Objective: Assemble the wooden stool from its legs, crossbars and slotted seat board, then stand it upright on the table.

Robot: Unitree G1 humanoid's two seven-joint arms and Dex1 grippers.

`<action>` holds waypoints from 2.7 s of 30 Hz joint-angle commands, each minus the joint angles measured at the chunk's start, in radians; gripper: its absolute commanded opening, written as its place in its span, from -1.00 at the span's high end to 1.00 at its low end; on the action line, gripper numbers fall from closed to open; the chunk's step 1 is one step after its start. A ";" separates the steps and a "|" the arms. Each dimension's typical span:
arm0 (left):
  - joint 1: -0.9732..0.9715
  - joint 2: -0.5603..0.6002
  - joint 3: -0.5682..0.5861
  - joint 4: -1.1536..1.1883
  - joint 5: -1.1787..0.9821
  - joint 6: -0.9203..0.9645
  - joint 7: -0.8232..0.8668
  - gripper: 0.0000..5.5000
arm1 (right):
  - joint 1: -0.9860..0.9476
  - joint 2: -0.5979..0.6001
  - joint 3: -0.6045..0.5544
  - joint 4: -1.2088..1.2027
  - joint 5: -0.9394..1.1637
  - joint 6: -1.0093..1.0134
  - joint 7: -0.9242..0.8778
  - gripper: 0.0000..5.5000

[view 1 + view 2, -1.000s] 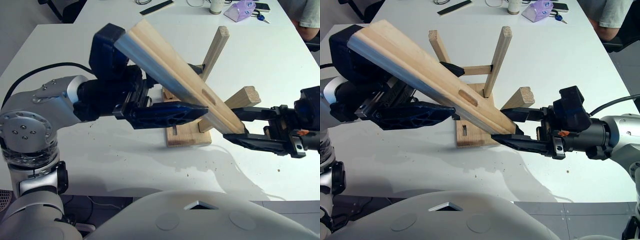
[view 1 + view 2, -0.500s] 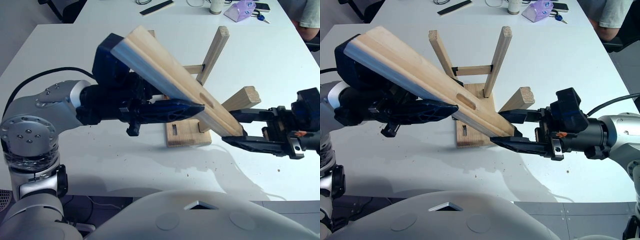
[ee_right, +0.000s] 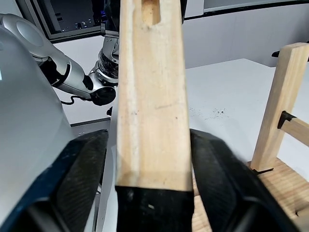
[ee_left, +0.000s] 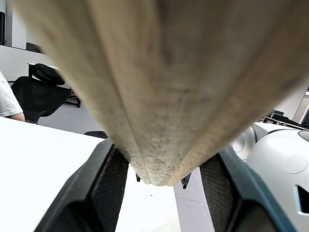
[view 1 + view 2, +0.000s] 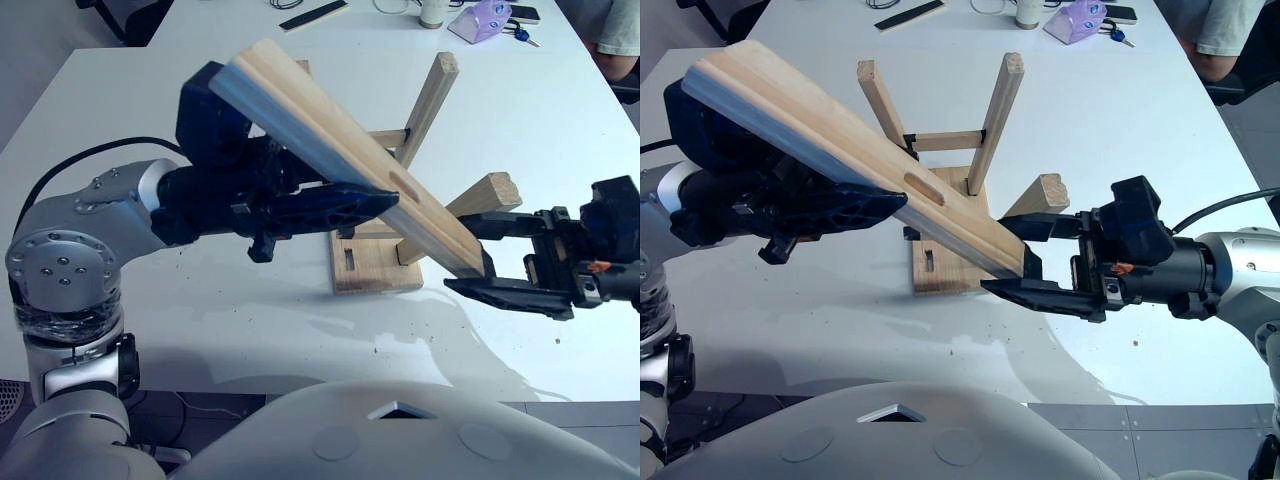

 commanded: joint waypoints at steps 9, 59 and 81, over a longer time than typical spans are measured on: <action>-0.099 0.315 0.302 0.250 -0.148 0.063 -0.134 0.23 | -0.004 -0.028 -0.380 0.270 0.419 0.037 -0.219 -0.08; 0.320 0.162 -0.117 0.188 0.980 -0.387 -0.493 0.23 | 0.173 0.191 -0.125 0.208 -0.343 -0.131 -0.005 -0.08; 0.240 0.193 -0.284 0.350 1.145 -0.428 -0.552 0.23 | 0.170 0.197 -0.043 0.164 -0.387 -0.146 0.002 -0.08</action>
